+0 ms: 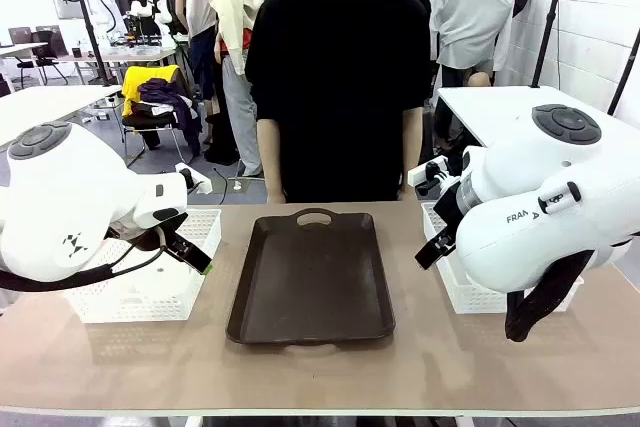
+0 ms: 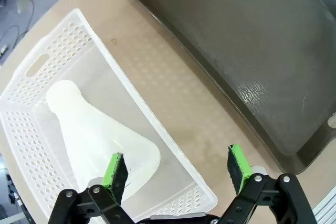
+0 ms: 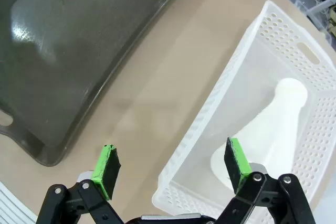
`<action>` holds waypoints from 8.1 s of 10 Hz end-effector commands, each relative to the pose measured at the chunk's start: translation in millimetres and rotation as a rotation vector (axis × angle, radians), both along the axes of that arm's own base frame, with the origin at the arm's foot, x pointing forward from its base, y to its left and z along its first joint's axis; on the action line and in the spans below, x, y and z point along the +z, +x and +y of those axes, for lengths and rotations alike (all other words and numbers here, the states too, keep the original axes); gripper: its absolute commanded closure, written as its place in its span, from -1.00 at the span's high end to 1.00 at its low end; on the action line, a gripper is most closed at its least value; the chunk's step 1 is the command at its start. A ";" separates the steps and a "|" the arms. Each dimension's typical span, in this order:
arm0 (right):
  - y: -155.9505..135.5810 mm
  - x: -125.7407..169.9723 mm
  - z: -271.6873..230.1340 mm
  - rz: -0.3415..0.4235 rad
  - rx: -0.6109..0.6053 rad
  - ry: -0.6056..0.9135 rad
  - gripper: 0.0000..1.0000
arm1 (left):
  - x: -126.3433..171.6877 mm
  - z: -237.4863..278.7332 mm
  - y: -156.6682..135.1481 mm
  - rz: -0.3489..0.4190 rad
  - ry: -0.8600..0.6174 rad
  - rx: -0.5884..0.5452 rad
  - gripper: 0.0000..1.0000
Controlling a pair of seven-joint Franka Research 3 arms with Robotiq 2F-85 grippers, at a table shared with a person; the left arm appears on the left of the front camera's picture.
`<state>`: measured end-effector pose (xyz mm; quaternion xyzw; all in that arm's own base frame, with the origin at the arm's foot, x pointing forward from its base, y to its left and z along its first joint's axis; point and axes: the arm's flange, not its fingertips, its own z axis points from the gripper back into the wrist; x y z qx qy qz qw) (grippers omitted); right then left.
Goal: Prepare the laboratory tools.
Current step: Pick up the Big flask that the person points to.
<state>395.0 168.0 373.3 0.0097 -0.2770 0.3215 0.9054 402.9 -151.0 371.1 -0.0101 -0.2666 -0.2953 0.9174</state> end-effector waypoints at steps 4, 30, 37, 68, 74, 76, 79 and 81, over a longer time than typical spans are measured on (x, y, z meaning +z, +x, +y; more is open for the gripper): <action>0.0 0.0 0.0 0.000 0.000 0.000 1.00 | 0.1 0.0 0.0 0.000 0.000 0.000 1.00; 25.7 34.0 -199.4 0.539 0.126 1.168 1.00 | 60.2 162.2 19.3 0.421 -1.076 -0.185 1.00; 21.7 27.8 -207.7 0.576 0.081 1.253 1.00 | 49.3 182.5 11.4 0.481 -1.197 -0.268 1.00; 115.5 114.2 -144.3 0.406 -0.641 0.384 1.00 | 48.0 181.3 9.9 0.499 -1.172 -0.225 1.00; 175.5 45.6 -80.7 0.607 -0.771 0.190 1.00 | 48.0 181.3 9.9 0.499 -1.172 -0.225 1.00; 185.0 24.5 -74.7 0.591 -0.847 0.158 1.00 | 48.0 181.3 9.9 0.499 -1.172 -0.225 1.00; 199.1 11.8 -81.9 0.508 -0.919 0.154 1.00 | 48.0 181.3 9.9 0.499 -1.172 -0.225 1.00; 210.3 -0.9 -88.9 0.494 -0.924 0.130 1.00 | 48.0 181.3 9.9 0.499 -1.172 -0.225 1.00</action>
